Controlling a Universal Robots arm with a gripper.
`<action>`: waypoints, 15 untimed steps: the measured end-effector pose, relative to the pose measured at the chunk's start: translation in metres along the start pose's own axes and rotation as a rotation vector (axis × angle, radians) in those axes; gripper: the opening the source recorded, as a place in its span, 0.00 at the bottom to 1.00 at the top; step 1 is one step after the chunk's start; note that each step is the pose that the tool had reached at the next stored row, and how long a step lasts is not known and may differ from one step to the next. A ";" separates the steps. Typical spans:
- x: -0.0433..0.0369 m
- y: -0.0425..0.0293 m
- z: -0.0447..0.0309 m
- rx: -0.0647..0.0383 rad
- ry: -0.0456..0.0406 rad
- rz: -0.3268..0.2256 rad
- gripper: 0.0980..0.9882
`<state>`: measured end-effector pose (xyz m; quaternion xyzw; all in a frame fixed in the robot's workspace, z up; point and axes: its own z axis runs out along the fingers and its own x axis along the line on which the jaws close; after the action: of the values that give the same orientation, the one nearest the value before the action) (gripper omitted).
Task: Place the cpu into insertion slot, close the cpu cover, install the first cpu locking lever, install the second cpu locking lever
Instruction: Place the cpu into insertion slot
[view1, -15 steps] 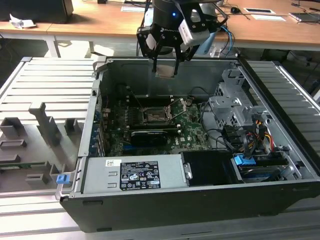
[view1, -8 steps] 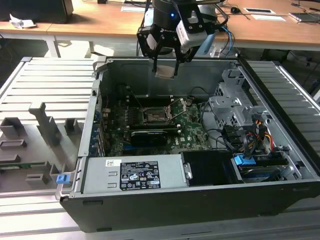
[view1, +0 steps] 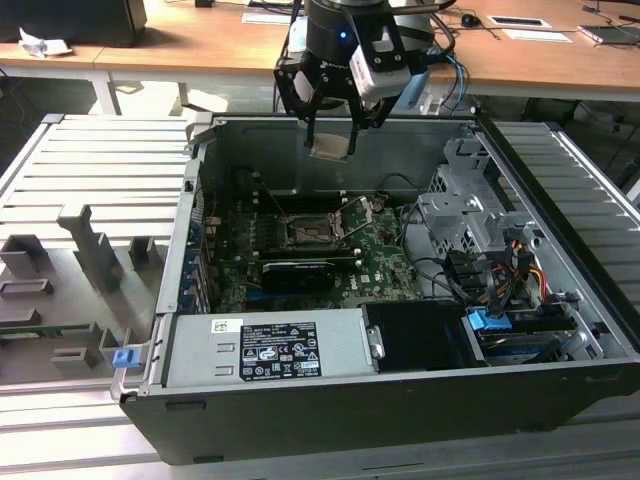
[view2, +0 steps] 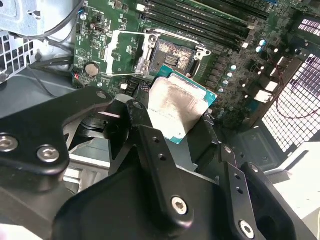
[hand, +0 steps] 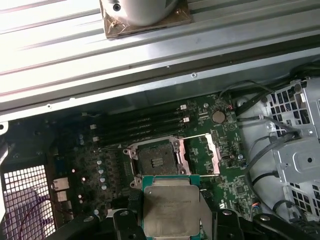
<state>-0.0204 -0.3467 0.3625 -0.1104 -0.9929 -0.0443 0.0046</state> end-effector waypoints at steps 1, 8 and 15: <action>0.0000 0.0000 0.0002 0.000 -0.0007 0.007 0.50; 0.0001 -0.0002 0.0015 -0.001 -0.0065 0.075 0.50; 0.0002 -0.0001 0.0021 -0.001 -0.0094 0.104 0.50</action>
<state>-0.0205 -0.3466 0.3604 -0.1622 -0.9858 -0.0441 0.0022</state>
